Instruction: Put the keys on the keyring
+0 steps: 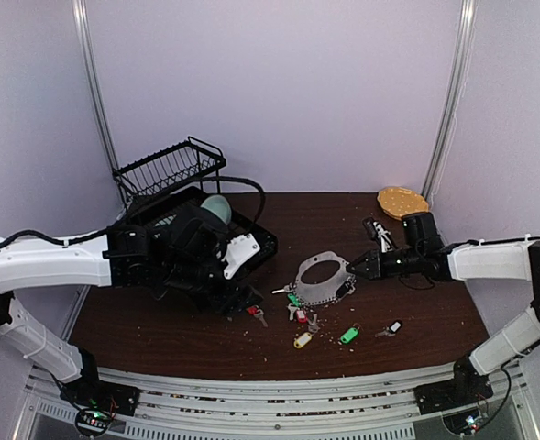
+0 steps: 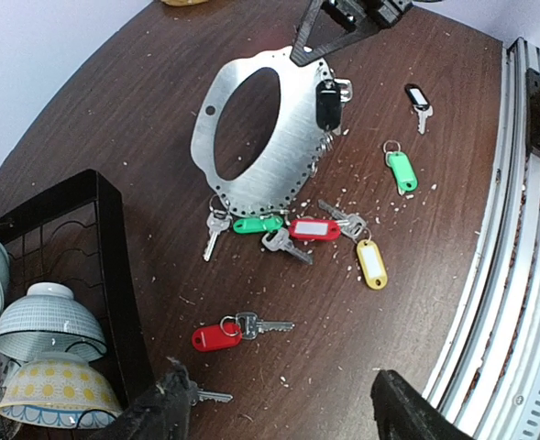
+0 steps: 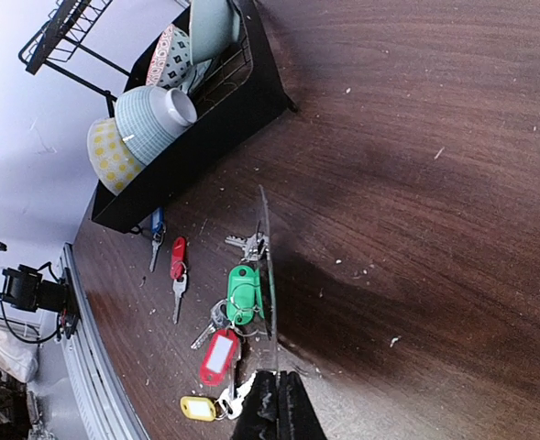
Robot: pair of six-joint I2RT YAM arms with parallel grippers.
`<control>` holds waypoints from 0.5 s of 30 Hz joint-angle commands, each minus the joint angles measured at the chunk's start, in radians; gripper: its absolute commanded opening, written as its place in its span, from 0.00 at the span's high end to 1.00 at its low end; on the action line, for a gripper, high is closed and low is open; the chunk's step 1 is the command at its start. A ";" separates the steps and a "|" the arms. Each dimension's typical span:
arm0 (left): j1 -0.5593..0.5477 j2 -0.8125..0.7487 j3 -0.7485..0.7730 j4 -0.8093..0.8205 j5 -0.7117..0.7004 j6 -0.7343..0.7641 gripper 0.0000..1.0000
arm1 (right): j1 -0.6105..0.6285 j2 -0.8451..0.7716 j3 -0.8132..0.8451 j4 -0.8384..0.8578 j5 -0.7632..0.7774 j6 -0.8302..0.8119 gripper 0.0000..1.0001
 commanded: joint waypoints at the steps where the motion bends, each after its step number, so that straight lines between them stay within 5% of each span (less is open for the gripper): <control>1: 0.005 -0.032 -0.015 0.046 -0.038 -0.011 0.29 | -0.054 0.055 -0.002 -0.002 -0.002 0.015 1.00; 15: 0.007 -0.026 -0.014 0.042 -0.076 0.003 0.29 | -0.134 0.073 0.017 -0.161 0.167 -0.022 1.00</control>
